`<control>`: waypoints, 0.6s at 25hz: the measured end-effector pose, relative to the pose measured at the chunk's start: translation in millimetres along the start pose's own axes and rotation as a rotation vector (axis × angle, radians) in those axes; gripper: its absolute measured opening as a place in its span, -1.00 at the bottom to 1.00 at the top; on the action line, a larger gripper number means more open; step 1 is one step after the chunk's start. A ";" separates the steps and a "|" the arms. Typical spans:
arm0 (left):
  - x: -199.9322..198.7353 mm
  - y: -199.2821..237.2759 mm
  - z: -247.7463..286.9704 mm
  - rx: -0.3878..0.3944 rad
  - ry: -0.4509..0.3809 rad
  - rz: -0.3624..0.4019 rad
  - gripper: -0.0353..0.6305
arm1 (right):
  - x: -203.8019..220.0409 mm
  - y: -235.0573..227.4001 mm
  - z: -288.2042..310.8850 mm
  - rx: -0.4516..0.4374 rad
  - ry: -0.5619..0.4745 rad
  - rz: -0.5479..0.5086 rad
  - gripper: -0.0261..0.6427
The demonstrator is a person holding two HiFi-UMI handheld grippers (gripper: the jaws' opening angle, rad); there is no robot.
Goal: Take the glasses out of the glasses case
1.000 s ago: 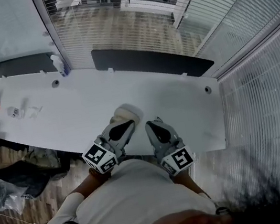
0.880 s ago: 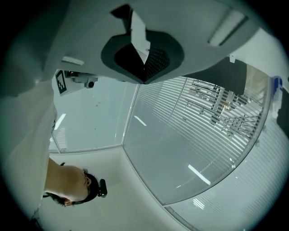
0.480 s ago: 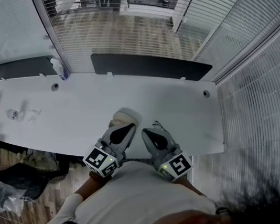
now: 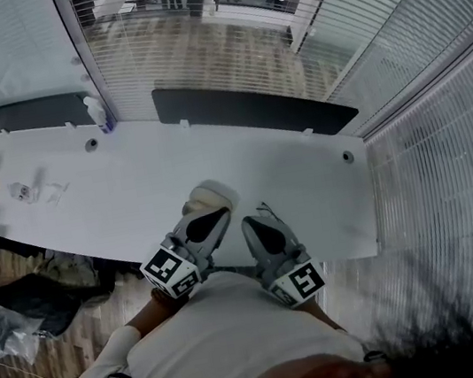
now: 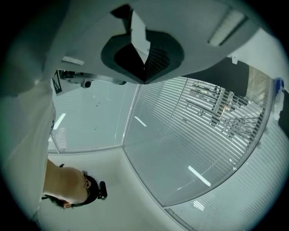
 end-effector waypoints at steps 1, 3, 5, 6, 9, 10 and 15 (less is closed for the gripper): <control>0.7 -0.2 -0.2 -0.001 -0.001 0.000 -0.88 | 0.5 -0.5 -0.8 0.001 -0.003 -0.001 -0.92; -2.4 -1.6 0.6 -0.009 0.003 -0.008 -0.88 | 1.4 -1.0 -1.4 0.003 -0.007 0.004 -0.92; -2.6 -1.5 0.5 -0.013 0.003 -0.016 -0.88 | 1.1 -1.2 -0.6 0.001 -0.012 0.005 -0.92; -1.2 -1.0 0.0 -0.011 0.002 -0.016 -0.88 | 1.0 -1.2 -0.2 -0.001 -0.012 0.004 -0.92; 1.2 -0.5 -0.2 -0.007 -0.003 -0.013 -0.88 | 1.5 -1.5 0.0 -0.009 -0.005 -0.002 -0.92; -0.2 -0.6 0.4 -0.010 -0.004 -0.015 -0.88 | 1.4 -2.0 0.3 -0.009 -0.007 -0.002 -0.92; -0.3 1.7 -0.1 -0.014 -0.001 -0.016 -0.88 | 1.3 -1.7 2.0 -0.006 0.000 0.008 -0.93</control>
Point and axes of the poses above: the fingertips, and each gripper's own axes: z forward along the fingers, y to its left, x out of its underside, the point moved 1 cm from there along -z, backward along the fingers, and after that the axes turned 6 degrees about -y, right-handed, at the moved point
